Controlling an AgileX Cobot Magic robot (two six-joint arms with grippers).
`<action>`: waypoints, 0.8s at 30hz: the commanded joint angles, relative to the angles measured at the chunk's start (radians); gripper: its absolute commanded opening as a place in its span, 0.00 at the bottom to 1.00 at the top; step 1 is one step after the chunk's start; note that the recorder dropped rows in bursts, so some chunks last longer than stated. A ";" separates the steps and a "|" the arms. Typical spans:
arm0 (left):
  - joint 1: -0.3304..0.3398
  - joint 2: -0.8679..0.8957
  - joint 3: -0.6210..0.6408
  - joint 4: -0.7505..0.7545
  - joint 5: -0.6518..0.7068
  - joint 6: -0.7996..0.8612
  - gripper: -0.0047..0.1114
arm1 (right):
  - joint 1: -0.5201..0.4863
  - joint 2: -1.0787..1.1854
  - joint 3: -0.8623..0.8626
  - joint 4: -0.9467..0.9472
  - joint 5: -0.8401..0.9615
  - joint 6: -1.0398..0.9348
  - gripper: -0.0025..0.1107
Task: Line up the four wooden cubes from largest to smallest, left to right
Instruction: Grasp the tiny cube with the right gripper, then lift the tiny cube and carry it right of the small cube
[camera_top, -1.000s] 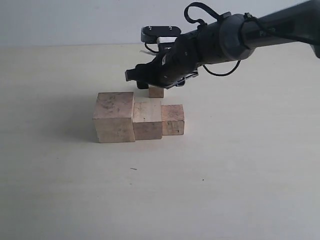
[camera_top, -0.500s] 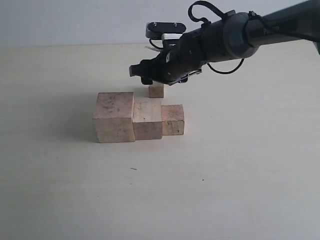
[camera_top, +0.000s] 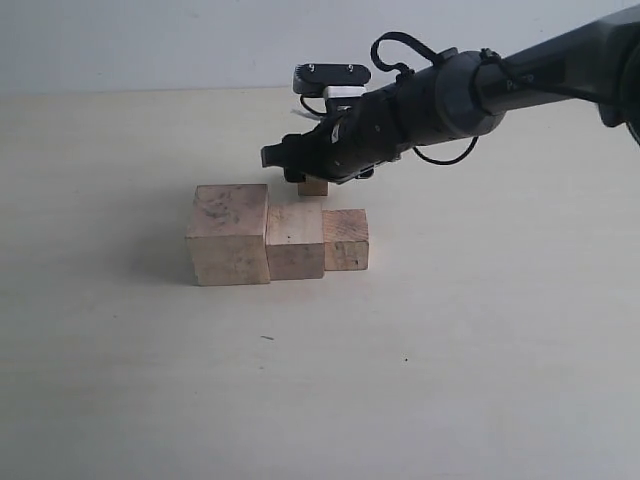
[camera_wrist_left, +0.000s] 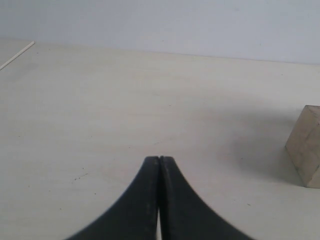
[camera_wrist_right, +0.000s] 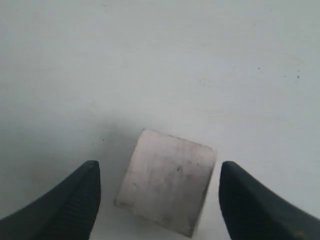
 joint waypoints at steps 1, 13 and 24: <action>-0.001 -0.006 0.003 -0.001 -0.013 -0.003 0.04 | -0.004 0.008 -0.006 -0.011 -0.013 0.002 0.56; -0.001 -0.006 0.003 -0.001 -0.013 -0.003 0.04 | -0.004 -0.127 -0.006 -0.093 0.178 -0.165 0.02; -0.001 -0.006 0.003 -0.001 -0.013 -0.003 0.04 | -0.064 -0.457 -0.004 0.003 0.503 -0.602 0.02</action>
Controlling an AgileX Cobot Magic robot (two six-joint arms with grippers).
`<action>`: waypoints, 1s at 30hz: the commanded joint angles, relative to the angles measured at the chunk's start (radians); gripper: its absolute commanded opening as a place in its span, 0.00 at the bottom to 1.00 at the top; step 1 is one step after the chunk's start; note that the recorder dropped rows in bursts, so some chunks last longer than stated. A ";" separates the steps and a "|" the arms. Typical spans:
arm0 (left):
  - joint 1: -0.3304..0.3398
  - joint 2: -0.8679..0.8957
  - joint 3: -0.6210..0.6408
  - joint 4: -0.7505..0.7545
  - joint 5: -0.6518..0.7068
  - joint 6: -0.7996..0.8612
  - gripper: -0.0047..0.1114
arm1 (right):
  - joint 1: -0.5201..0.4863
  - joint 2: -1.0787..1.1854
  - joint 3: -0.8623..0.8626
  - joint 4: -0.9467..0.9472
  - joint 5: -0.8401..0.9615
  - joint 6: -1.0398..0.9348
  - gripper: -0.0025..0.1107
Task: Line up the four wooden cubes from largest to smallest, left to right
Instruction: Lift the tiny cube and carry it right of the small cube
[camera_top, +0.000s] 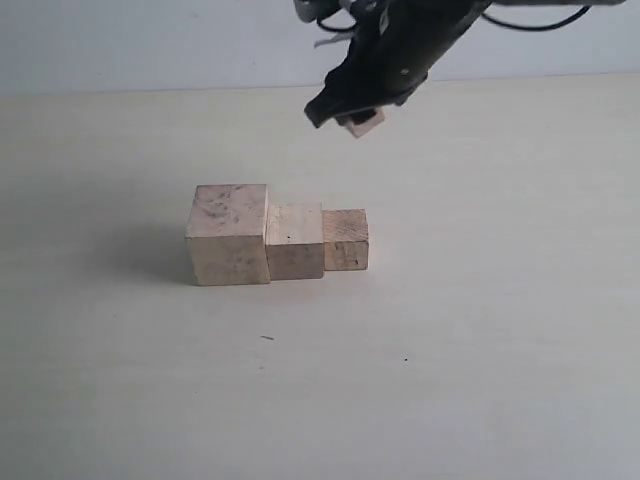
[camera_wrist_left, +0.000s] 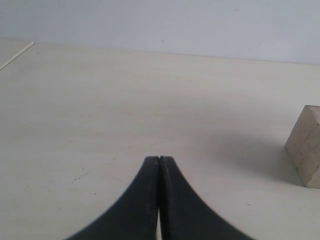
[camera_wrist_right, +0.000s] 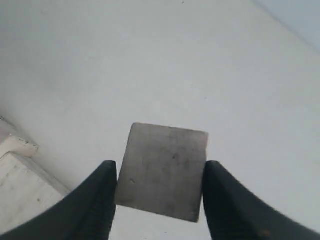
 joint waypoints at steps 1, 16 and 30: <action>-0.001 -0.006 0.003 -0.001 -0.013 -0.003 0.04 | -0.063 -0.127 -0.004 0.136 0.034 -0.203 0.02; -0.001 -0.006 0.003 -0.001 -0.013 -0.003 0.04 | -0.400 -0.161 0.305 0.905 0.326 -1.459 0.02; -0.001 -0.006 0.003 -0.001 -0.013 -0.003 0.04 | -0.397 -0.048 0.305 0.919 0.310 -1.746 0.02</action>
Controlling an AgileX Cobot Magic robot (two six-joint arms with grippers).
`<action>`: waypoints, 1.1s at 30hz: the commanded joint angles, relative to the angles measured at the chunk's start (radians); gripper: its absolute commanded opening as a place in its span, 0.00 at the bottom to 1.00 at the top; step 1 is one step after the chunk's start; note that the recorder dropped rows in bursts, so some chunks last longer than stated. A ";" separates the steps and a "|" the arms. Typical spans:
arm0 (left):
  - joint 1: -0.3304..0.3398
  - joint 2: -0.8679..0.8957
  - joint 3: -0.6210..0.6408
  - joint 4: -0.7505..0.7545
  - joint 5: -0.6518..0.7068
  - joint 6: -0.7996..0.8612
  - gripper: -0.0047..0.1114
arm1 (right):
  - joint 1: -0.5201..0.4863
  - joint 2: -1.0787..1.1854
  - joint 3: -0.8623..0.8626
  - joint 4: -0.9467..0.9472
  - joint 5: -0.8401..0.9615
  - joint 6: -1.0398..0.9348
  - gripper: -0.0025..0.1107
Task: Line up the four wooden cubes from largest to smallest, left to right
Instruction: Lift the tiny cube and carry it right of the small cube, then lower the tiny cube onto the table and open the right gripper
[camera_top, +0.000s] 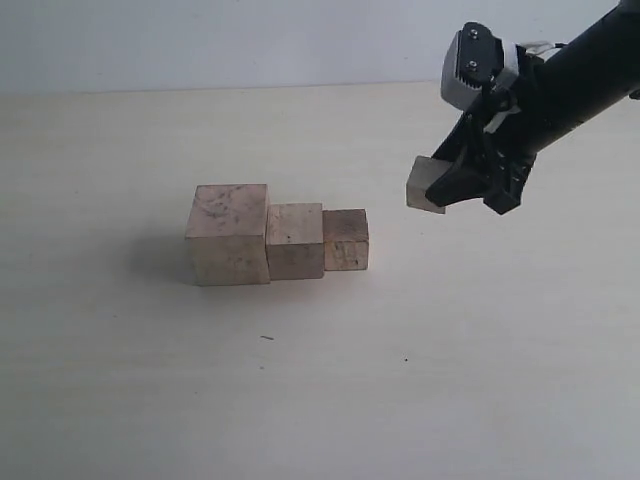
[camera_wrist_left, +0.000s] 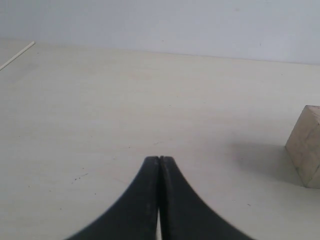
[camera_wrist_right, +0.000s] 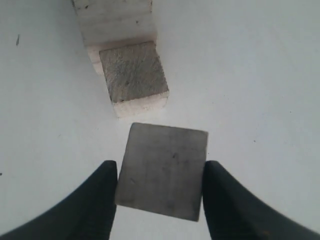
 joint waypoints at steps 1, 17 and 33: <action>-0.001 -0.006 0.003 -0.001 -0.013 -0.003 0.04 | -0.003 0.071 0.001 0.076 0.069 -0.261 0.02; -0.001 -0.006 0.003 -0.001 -0.013 -0.003 0.04 | -0.003 0.253 -0.001 0.230 -0.013 -0.348 0.02; -0.001 -0.006 0.003 -0.001 -0.013 -0.003 0.04 | -0.003 0.260 -0.001 0.258 0.008 -0.340 0.35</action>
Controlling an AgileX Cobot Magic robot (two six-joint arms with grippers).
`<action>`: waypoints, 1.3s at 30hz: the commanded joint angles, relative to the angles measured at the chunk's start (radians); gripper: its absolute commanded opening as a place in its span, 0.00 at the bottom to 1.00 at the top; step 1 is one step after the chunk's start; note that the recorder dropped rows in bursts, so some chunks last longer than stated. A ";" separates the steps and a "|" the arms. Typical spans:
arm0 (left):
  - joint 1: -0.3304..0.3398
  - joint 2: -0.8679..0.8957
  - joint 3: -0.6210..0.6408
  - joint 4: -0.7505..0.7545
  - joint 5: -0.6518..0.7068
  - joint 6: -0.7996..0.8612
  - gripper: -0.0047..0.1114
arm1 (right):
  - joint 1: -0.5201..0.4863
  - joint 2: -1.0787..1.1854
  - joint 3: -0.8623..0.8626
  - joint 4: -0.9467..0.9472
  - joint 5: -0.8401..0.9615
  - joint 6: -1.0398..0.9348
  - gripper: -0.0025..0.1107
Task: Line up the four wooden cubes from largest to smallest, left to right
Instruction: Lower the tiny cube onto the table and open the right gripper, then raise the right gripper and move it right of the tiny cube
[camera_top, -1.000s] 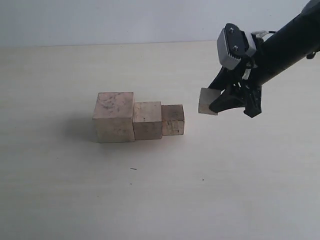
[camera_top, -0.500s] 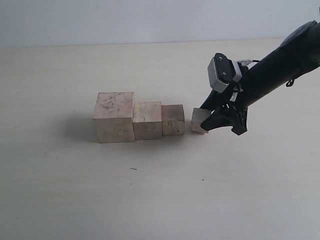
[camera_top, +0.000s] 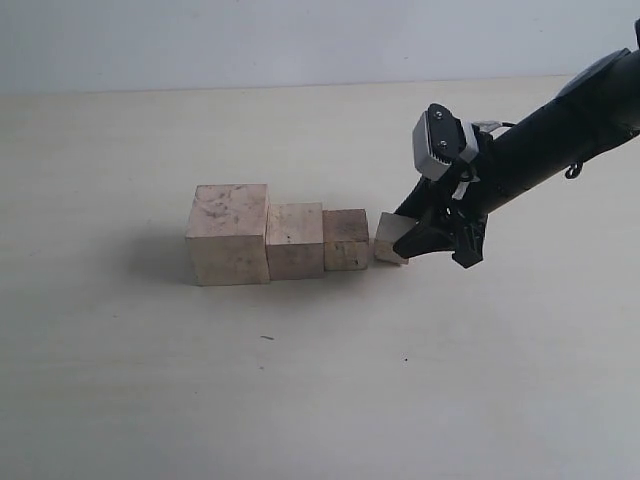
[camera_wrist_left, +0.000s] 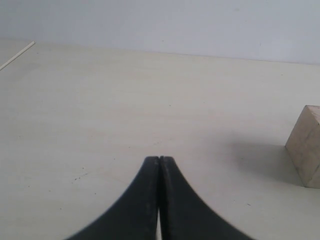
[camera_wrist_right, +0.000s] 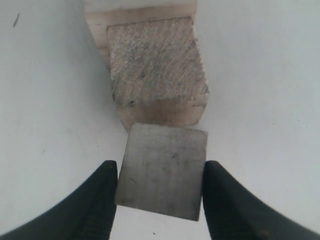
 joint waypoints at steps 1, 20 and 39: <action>-0.001 -0.006 0.003 -0.001 -0.013 -0.003 0.04 | -0.003 -0.001 -0.002 0.012 0.017 -0.003 0.37; -0.001 -0.006 0.003 -0.001 -0.013 -0.003 0.04 | -0.003 -0.070 -0.002 0.032 0.008 0.030 0.55; -0.001 -0.006 0.003 -0.001 -0.013 -0.003 0.04 | -0.003 -0.167 -0.002 -0.304 -0.197 0.785 0.27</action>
